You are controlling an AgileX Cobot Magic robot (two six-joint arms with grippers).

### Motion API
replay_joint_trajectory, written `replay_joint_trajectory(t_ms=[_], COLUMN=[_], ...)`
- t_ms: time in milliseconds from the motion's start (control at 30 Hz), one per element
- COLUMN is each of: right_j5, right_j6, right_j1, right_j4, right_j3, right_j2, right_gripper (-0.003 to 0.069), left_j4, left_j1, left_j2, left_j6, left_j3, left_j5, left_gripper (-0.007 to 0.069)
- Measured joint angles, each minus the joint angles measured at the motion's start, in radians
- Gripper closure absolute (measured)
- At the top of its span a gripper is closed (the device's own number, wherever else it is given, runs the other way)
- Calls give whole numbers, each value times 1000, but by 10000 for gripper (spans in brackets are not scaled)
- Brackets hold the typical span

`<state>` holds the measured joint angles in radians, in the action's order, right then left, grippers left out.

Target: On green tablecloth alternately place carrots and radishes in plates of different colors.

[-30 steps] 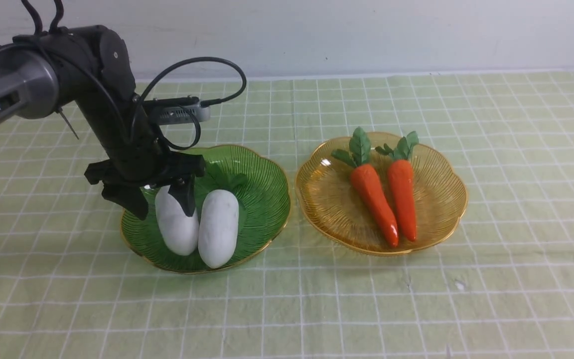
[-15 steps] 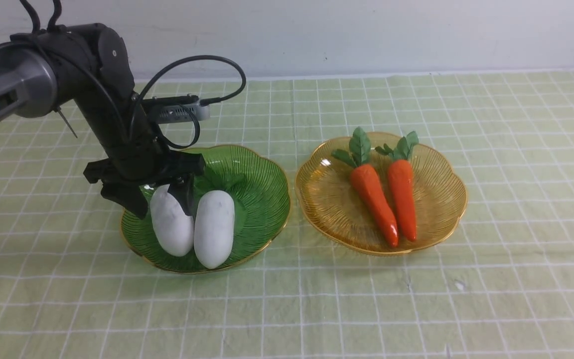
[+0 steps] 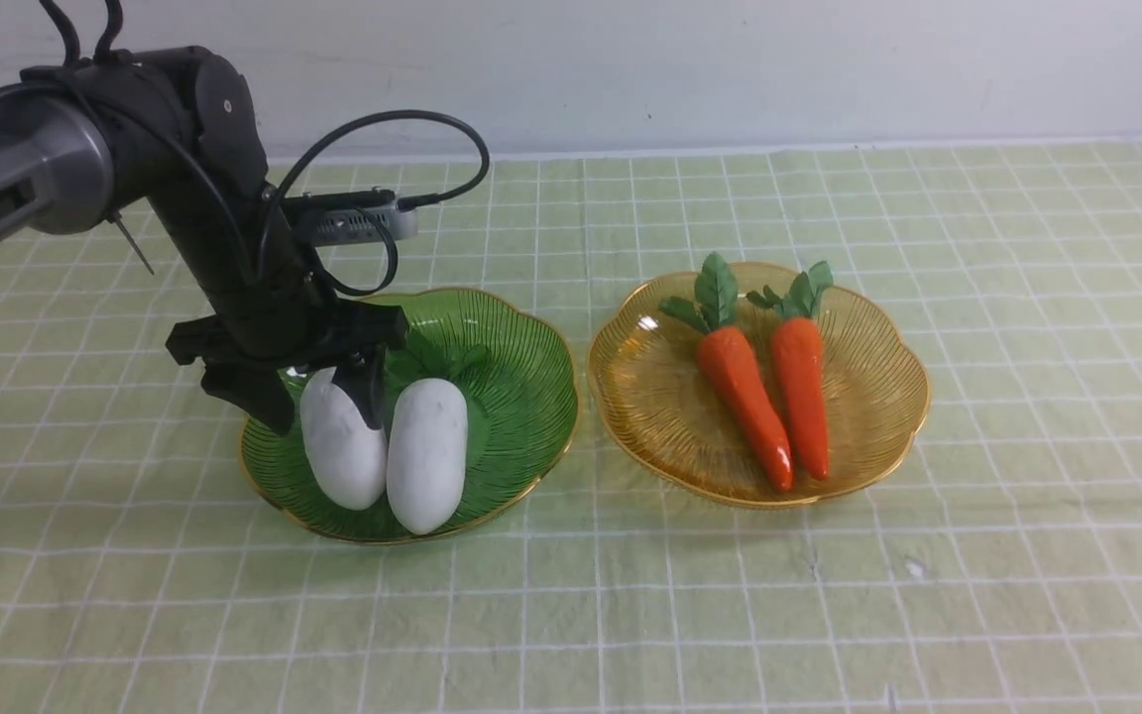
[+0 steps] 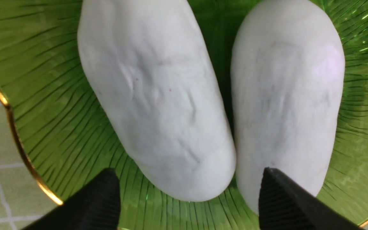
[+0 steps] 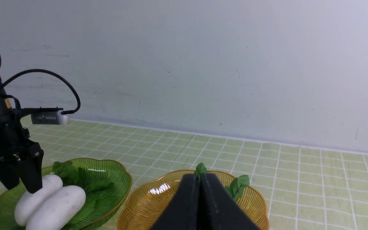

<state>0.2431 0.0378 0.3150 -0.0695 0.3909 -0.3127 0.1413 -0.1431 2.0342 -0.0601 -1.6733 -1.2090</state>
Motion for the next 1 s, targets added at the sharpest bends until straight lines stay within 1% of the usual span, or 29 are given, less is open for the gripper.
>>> replay_joint_trajectory(t_ms=[67, 200, 233, 333, 367, 433, 500, 600, 667, 833, 867, 1000], right_j5=[3, 4, 4, 4, 4, 4, 5, 3, -4, -8, -7, -2], right_j6=[0, 0, 0, 0, 0, 0, 0, 0, 0, 0, 0, 0], right_j1=[0, 0, 0, 0, 0, 0, 0, 0, 0, 0, -5, -94], right_j4=[0, 0, 0, 0, 0, 0, 0, 0, 0, 0, 0, 2], right_j3=[0, 0, 0, 0, 0, 0, 0, -5, -14, -111, -157, -268], right_j2=[0, 0, 0, 0, 0, 0, 0, 2, 6, 59, 86, 177], right_gripper=[673, 673, 673, 673, 673, 673, 673, 673, 673, 673, 673, 673], left_j4=[0, 0, 0, -1, -1, -1, -1, 0, 1, 1, 1, 1], left_j1=[0, 0, 0, 0, 0, 0, 0, 0, 0, 0, 0, 0], left_j2=[0, 0, 0, 0, 0, 0, -4, -20, -25, -30, -29, -29], left_j6=[0, 7, 18, 38, 45, 47, 49, 49, 49, 49, 49, 50], left_j3=[0, -2, -6, -31, -62, -109, -154, -209, -224, -242, -242, -242], left_j5=[0, 0, 0, -7, -13, -16, -17, -18, -19, -21, -22, -23], left_gripper=[133, 231, 274, 366, 432, 526, 594, 626, 631, 632, 632, 632])
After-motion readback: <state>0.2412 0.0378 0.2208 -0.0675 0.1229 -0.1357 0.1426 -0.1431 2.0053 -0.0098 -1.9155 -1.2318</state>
